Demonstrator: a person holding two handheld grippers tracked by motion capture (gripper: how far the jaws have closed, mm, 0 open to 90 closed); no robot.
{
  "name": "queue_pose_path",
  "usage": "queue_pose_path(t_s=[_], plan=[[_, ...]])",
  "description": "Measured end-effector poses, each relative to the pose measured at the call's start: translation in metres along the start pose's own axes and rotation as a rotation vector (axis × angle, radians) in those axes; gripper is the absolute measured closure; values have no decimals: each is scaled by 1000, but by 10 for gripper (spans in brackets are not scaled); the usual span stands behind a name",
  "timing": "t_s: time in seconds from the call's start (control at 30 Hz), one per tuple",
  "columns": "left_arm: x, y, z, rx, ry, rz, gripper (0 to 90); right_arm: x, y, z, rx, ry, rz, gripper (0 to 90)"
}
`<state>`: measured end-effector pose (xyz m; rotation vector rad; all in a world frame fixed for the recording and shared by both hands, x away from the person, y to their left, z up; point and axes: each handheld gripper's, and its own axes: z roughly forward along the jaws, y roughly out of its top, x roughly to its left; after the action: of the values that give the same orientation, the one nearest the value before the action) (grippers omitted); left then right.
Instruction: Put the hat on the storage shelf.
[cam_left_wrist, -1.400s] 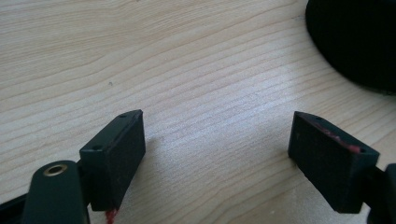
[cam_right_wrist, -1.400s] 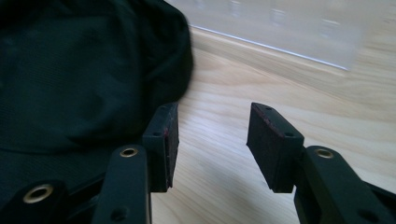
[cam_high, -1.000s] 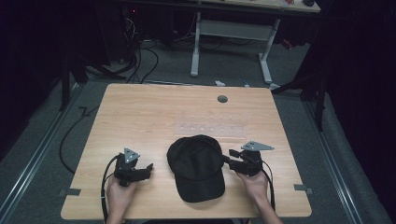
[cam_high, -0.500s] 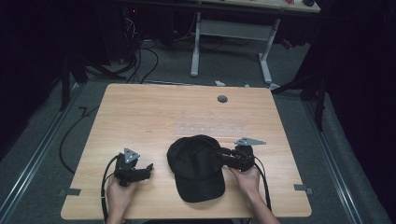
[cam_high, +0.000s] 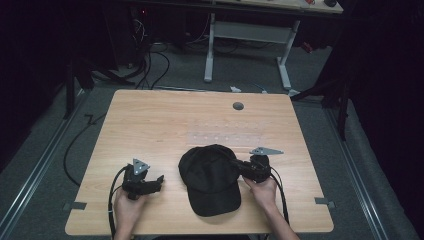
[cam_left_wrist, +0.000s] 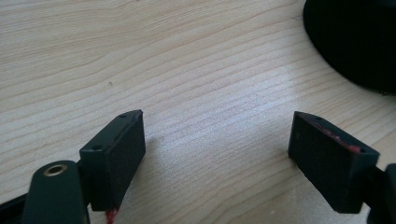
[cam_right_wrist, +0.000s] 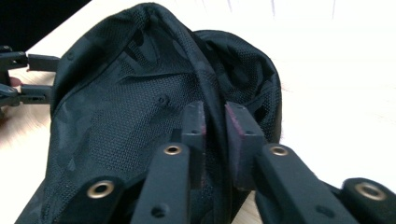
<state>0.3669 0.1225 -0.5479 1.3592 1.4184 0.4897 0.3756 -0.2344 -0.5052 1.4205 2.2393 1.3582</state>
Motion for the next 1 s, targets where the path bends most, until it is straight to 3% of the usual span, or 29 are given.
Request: queue_pose_path(t_s=[0.33, 0.73, 0.83, 1.0], plan=[[1, 1, -1, -7, 6, -5, 224, 1, 1, -3, -14, 33, -27, 876], [-1, -1, -1, 12, -24, 12, 181, 5, 9, -15, -46, 74, -80, 881], [-1, 0, -3, 35, -34, 12, 184, 8, 13, -19, -61, 88, -101, 881], [-4, 5, -6, 84, -90, -62, 164, 15, 24, -30, -81, 114, -153, 883]])
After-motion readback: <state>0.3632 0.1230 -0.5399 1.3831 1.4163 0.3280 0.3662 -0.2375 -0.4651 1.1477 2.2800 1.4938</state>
